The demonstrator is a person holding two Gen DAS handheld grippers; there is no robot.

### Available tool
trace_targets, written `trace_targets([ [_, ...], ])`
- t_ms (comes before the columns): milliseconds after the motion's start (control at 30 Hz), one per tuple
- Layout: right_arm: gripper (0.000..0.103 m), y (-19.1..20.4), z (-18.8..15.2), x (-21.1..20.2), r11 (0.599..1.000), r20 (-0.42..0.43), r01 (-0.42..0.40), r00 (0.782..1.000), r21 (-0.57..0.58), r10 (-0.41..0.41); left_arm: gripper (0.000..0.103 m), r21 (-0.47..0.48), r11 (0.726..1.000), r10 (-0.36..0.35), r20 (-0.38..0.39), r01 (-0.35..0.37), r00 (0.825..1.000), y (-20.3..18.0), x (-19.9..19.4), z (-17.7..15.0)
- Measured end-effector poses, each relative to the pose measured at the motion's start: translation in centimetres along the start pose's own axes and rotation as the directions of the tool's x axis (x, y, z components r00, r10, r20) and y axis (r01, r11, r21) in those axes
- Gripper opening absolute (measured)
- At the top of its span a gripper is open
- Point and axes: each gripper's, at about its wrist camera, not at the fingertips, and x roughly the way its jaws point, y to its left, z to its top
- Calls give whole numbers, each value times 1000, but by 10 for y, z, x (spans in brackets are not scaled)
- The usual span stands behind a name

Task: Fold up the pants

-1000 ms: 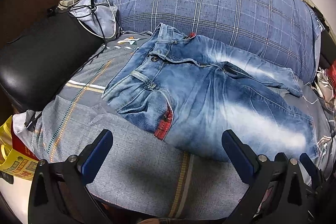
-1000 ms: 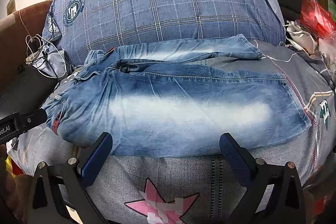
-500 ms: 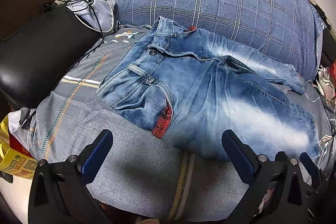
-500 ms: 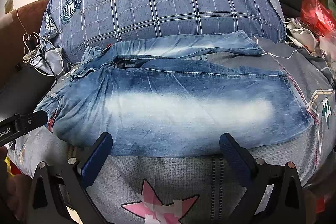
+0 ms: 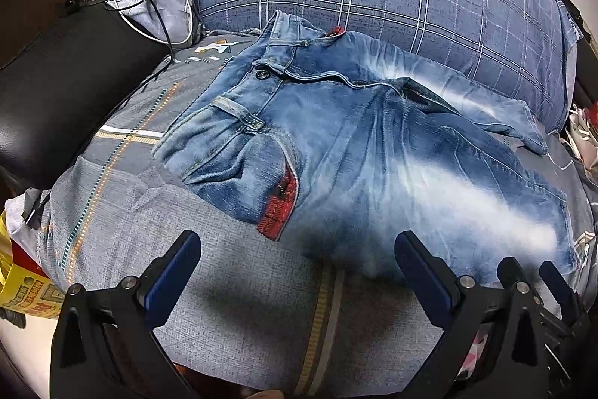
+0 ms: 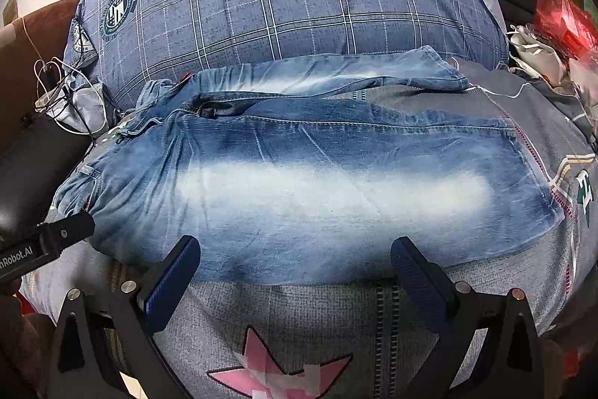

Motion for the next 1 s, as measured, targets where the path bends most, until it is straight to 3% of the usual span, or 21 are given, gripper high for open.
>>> trace_targets([
  [400, 103, 6, 8, -20, 997, 61, 53, 997, -54, -50, 103, 80, 997, 17, 58, -21, 998, -21, -21, -7],
  [700, 103, -11, 5, -39, 997, 74, 79, 994, -21, -77, 103, 174, 984, 23, 86, -37, 996, -47, -32, -23],
  [1000, 103, -31, -3, -37, 997, 34, 74, 997, 27, -75, 103, 181, 983, 43, -66, -30, 997, -45, 21, -48],
])
